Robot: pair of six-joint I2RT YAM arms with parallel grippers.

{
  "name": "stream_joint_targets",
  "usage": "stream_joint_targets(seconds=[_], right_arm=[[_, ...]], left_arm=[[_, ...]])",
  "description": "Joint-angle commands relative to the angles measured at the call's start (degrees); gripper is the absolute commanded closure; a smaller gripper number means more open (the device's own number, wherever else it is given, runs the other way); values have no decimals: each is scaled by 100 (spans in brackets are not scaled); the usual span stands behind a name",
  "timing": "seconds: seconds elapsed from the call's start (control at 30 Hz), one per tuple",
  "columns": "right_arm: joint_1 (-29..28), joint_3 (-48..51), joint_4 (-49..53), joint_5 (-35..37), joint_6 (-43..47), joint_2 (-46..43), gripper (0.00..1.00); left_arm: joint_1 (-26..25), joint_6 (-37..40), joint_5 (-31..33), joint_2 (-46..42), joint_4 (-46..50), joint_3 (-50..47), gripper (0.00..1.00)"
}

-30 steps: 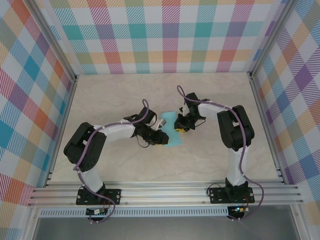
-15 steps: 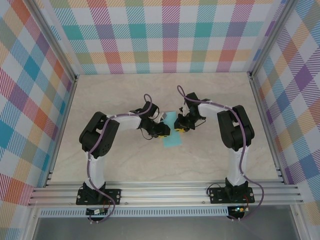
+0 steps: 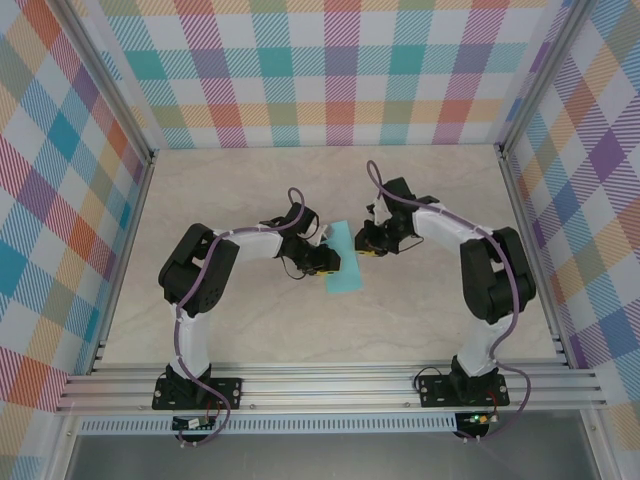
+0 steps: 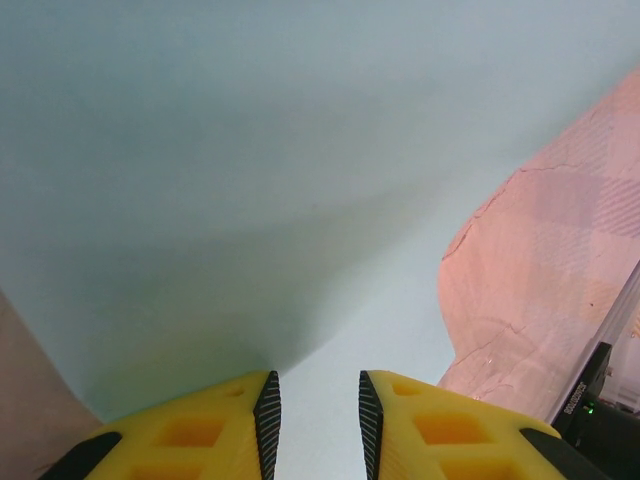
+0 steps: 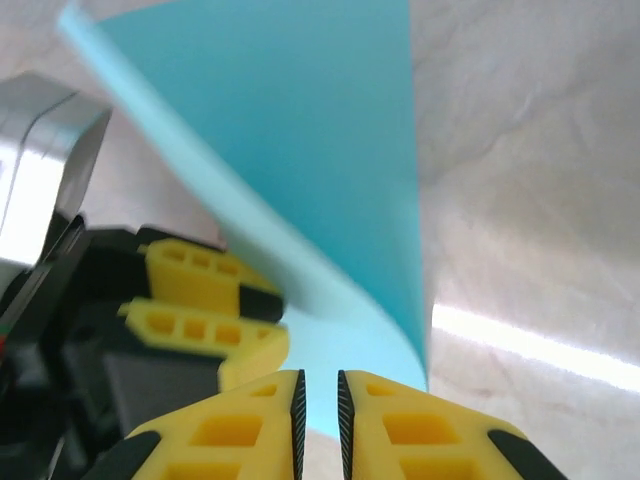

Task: Fold a paper plane with a square sheet of paper (fold left side to right side)
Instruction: Hold the square sheet of paper at the center of the table, then first fold the square sheet of paper in half at the center of the table.

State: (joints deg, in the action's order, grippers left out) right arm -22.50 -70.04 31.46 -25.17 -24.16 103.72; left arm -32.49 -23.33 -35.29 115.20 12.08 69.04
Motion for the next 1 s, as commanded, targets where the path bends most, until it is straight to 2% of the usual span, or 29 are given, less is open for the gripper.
stream_joint_targets(seconds=[0.0, 0.17, 0.57, 0.77, 0.97], right_arm=[[-130, 482, 9, -513, -84, -85, 84], [-420, 783, -423, -611, -432, 264, 84], [-430, 797, -6, 297, -276, 858, 85], [-429, 878, -43, 311, -260, 947, 85], [-426, 873, -30, 294, -247, 970, 85]], left_arm=[[-55, -24, 322, 61, 250, -49, 71], [-64, -16, 332, 61, 257, -39, 71], [21, -48, 131, -95, 291, 250, 68], [149, 92, 219, 26, 620, 640, 67], [295, 179, 145, 290, 539, 730, 67]])
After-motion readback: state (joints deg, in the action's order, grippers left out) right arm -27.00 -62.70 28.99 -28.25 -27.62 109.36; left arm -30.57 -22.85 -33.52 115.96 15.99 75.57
